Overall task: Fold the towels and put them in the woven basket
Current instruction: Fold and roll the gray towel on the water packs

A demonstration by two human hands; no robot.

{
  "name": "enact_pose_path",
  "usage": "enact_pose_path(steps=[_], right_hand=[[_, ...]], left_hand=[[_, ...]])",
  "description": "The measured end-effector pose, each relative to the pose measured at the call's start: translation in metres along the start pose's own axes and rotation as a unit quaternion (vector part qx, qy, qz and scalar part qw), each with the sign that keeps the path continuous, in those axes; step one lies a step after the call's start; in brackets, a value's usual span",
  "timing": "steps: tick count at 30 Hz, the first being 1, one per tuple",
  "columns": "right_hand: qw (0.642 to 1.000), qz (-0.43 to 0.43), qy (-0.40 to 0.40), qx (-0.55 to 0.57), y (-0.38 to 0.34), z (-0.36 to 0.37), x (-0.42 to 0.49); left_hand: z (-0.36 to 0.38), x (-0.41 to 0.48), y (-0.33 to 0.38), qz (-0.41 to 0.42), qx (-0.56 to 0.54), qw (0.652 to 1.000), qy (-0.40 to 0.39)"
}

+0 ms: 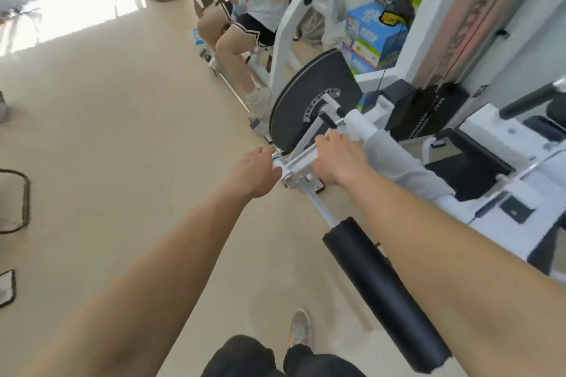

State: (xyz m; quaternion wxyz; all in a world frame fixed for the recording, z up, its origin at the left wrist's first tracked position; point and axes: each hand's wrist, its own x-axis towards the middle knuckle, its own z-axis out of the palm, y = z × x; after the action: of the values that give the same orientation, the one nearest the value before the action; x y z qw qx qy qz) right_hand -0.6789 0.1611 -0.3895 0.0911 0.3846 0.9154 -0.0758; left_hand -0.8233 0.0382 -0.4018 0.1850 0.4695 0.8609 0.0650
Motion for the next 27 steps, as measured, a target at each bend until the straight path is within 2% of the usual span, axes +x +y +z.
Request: enact_pose_path(steps=[5,10,12,17,22,25,27], right_hand=[[0.991,0.095,0.090,0.011,0.057,-0.010,-0.012],[0.972,0.224,0.064,0.034,0.104,-0.006,-0.042],[0.959,0.276,0.040,0.037,0.114,0.003,-0.057],[0.931,0.352,-0.014,0.093,0.118,0.024,-0.076],[0.907,0.397,0.070,0.121,0.107,0.031,-0.074],[0.884,0.437,0.118,0.118,0.096,0.033,-0.072],[0.875,0.463,0.112,0.083,0.088,0.026,-0.071]], left_hand=[[0.004,0.062,0.073,0.169,-0.002,0.985,0.040],[0.011,0.090,0.136,0.360,0.071,0.927,0.080],[0.017,0.099,0.153,0.412,0.092,0.905,0.061],[0.040,0.118,0.165,0.471,0.150,0.869,-0.014],[0.050,0.142,0.161,0.549,0.122,0.825,0.051],[0.045,0.146,0.165,0.554,0.077,0.827,0.048],[0.040,0.142,0.170,0.563,0.093,0.818,0.070]])
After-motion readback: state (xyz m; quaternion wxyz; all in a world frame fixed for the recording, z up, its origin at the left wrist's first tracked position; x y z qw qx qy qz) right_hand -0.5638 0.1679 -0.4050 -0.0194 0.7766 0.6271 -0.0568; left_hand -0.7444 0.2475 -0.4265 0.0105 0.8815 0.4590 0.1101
